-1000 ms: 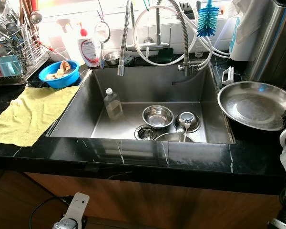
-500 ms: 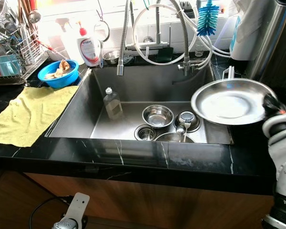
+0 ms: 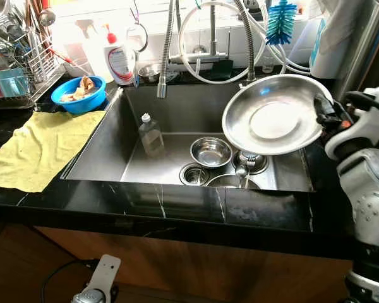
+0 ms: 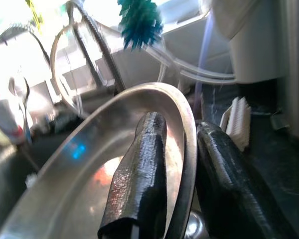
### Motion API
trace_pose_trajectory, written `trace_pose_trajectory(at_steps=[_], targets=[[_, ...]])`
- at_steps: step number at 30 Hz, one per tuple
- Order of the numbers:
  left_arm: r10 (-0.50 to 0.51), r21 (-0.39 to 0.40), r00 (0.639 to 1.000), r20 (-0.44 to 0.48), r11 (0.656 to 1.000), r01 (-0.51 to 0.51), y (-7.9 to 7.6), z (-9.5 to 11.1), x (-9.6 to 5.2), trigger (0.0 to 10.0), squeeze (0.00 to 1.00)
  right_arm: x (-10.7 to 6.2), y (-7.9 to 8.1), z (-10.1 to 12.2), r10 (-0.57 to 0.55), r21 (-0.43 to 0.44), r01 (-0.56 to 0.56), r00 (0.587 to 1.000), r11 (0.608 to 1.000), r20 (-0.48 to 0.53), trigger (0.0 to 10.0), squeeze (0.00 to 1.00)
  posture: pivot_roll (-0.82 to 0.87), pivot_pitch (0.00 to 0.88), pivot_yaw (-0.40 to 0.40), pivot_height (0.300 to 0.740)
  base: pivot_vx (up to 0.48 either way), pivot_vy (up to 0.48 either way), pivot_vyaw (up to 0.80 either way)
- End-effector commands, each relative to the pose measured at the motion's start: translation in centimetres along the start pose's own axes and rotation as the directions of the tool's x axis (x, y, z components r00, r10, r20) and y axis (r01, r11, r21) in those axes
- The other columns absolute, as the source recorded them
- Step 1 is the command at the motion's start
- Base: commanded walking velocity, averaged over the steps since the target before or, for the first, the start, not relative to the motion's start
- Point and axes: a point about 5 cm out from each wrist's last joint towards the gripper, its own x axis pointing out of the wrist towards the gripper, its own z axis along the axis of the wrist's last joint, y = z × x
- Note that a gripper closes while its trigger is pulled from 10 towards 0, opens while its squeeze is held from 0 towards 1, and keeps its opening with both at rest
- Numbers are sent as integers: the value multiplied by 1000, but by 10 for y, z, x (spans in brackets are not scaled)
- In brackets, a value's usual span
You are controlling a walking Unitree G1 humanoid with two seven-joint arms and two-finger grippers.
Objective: Kitchen organization
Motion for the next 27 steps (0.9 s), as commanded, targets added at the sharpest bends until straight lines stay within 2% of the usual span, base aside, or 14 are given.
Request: trace_pose_trajectory(at_steps=[1, 3, 6, 9, 11, 13, 14, 16, 19, 23, 27], targets=[[17, 5, 1000, -22, 1000, -17, 5, -5, -1, 10000, 0, 6, 7, 9, 34, -30, -33, 999, 999, 34, 10000, 0, -200, 0, 112, 740, 0, 0, 0], [19, 3, 1000, -21, 1000, -19, 5, -5, -1, 10000, 0, 21, 10, 17, 56, -99, -51, 997, 994, 51, 10000, 0, -201, 0, 110, 740, 0, 0, 0], [19, 2, 1000, -21, 1000, -19, 4, -5, -1, 10000, 0, 27, 11, 19, 62, -130, -55, 997, 990, 55, 10000, 0, -201, 0, 110, 740, 0, 0, 0], [19, -4, 1000, -21, 1000, -19, 4, -5, -1, 10000, 0, 43, 17, 13, 94, -200, -88, 995, 976, 17, 10000, 0, -194, 0, 102, 740, 0, 0, 0], [20, -4, 1000, -21, 1000, -20, 4, -5, -1, 10000, 0, 46, 19, 13, 101, -210, -97, 995, 973, 12, 10000, 0, -194, 0, 102, 740, 0, 0, 0], [20, -7, 1000, -20, 1000, -20, 3, -4, -1, 10000, 0, 53, 29, 12, 157, -215, -154, 988, 964, -3, 10000, 0, -192, 0, 101, 740, 0, 0, 0], [20, -9, 1000, -20, 1000, -20, 3, -4, -1, 10000, 0, 57, 37, 9, 217, -216, -217, 976, 952, -27, 10000, 0, -190, 0, 100, 740, 0, 0, 0], [20, -11, 1000, -20, 1000, -20, 3, -4, 0, 10000, 0, 61, 39, 0, 231, -272, -245, 969, 931, -84, 10000, 0, -186, 0, 100, 740, 0, 0, 0], [22, -10, 1000, -21, 1000, -22, 4, -5, -1, 10000, 0, 69, 46, -11, 295, -362, -329, 944, 872, -150, 10000, 0, -187, 0, 99, 740, 0, 0, 0], [24, -12, 999, -22, 1000, -24, 5, -4, -1, 10000, 0, 76, 52, -14, 324, -384, -363, 932, 849, -166, 10000, 0, -183, 0, 97, 740, 0, 0, 0], [24, -15, 999, -22, 1000, -24, 5, -4, -1, 10000, 0, 82, 47, -21, 267, -432, -333, 941, 838, -207, 10000, 0, -181, 0, 97, 740, 0, 0, 0]])
